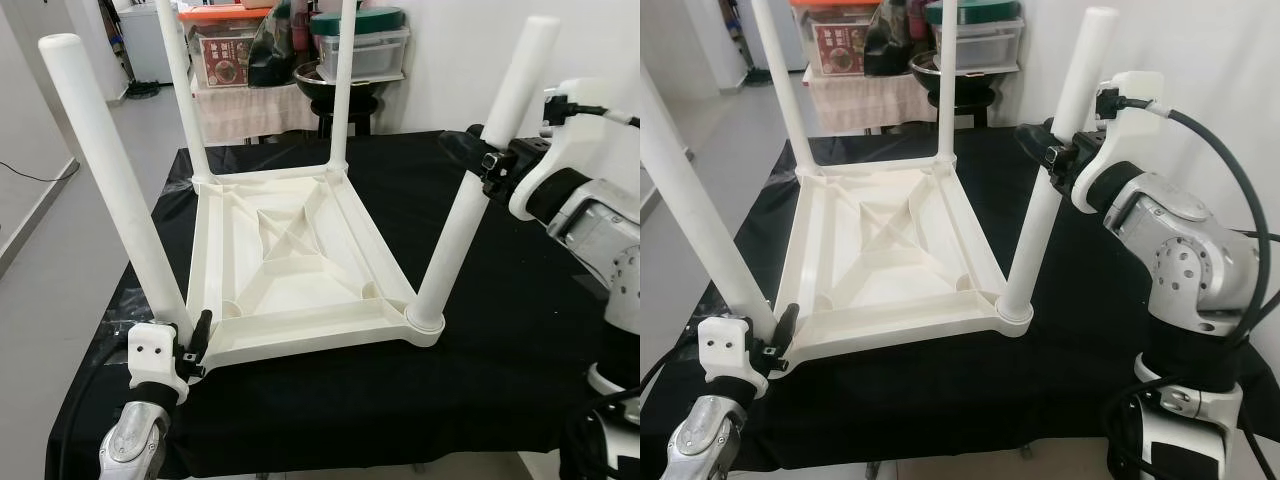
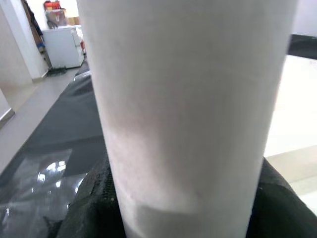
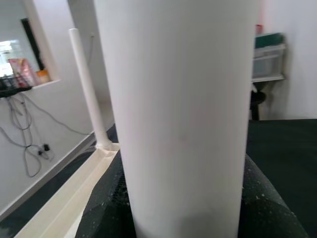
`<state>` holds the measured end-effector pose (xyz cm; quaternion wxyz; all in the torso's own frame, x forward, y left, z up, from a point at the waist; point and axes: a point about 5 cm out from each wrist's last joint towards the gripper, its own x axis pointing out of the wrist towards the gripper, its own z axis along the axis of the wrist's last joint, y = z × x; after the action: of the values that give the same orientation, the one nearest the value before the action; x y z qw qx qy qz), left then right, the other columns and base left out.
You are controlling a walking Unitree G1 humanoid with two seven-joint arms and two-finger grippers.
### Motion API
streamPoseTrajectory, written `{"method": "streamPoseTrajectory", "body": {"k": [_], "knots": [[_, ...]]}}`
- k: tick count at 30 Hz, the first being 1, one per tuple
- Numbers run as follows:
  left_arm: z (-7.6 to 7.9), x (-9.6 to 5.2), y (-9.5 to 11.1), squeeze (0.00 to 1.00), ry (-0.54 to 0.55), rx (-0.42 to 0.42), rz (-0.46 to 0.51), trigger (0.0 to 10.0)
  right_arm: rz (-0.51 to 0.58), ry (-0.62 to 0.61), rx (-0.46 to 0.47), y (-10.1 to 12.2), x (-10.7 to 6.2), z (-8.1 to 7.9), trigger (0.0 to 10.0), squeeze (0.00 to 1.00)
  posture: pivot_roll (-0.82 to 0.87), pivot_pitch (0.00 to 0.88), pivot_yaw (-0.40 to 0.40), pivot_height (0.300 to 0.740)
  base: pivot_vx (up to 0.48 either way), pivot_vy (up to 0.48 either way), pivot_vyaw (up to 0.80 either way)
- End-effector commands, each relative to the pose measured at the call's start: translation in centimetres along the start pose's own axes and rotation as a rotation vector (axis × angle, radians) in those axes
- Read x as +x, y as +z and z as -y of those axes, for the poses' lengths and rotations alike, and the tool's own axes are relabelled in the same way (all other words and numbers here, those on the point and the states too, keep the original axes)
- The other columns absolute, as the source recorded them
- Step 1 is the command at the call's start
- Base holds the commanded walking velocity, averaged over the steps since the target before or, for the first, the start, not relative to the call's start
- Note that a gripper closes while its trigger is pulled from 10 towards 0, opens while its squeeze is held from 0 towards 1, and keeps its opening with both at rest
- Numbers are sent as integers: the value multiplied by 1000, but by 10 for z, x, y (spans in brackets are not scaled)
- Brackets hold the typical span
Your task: Building children table
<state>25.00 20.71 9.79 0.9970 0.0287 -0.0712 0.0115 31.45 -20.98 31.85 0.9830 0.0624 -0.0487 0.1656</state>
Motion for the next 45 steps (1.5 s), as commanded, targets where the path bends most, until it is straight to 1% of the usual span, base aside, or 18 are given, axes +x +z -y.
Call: {"method": "streamPoseTrajectory", "body": {"k": [1,3,6,12,13,15,17,21,22,25,26,27,39,40,42,43,44,45], "knots": [[-42,3,25,0,167,68,66,10000,-35,-213,81,-17,-6,33,0,0,-62,0,8,740,0,0,0],[-58,19,75,0,171,97,215,10000,-63,-327,161,-40,-4,45,0,0,-52,0,8,740,0,0,0],[-66,28,113,0,152,113,319,10000,-82,-394,216,-56,-4,51,0,0,-45,0,9,740,0,0,0],[-71,40,162,0,91,146,444,10000,-86,-435,301,-73,-2,51,0,0,-33,0,15,740,0,0,0],[-66,59,232,0,-52,204,600,10000,-101,-472,410,-96,4,44,0,0,-3,0,29,740,0,0,0],[-66,59,232,0,-52,204,600,10000,-101,-472,410,-96,4,44,0,0,-3,0,29,740,0,0,0],[-58,66,275,0,-147,250,682,10000,-131,-491,472,-115,9,36,0,0,3,0,37,740,0,0,0],[-54,69,291,0,-185,256,710,10000,-148,-491,499,-123,12,30,0,0,5,0,40,740,0,0,0],[-38,78,321,0,-283,253,763,10000,-196,-515,575,-149,20,19,0,0,18,0,88,740,0,0,0],[-18,84,349,0,-398,246,802,10000,-244,-550,653,-176,29,7,0,0,24,0,103,740,0,0,0],[0,86,370,651,-499,245,819,10000,-278,-584,711,-197,35,-4,0,0,26,0,117,740,0,0,0],[14,87,382,1000,-585,232,823,10000,-315,-623,749,-213,37,-13,0,0,28,0,127,740,0,0,0],[55,94,391,1000,-792,204,776,10000,-320,-745,818,-237,41,-20,0,0,46,0,161,740,0,0,0],[62,93,386,0,-845,185,747,10000,-283,-804,842,-234,39,-11,0,0,50,0,160,740,0,0,0],[63,93,383,0,-859,174,733,10000,-273,-819,836,-233,39,-8,0,0,45,0,157,740,0,0,0],[63,94,383,0,-873,156,716,10000,-263,-833,827,-233,40,-7,7490,0,45,0,157,740,0,0,0],[61,95,380,0,-879,146,699,10000,-260,-850,805,-234,39,-5,10000,0,40,0,151,740,0,0,0],[60,96,378,0,-882,140,688,10000,-257,-863,790,-235,38,-3,10000,0,40,0,151,740,0,0,0]]}}
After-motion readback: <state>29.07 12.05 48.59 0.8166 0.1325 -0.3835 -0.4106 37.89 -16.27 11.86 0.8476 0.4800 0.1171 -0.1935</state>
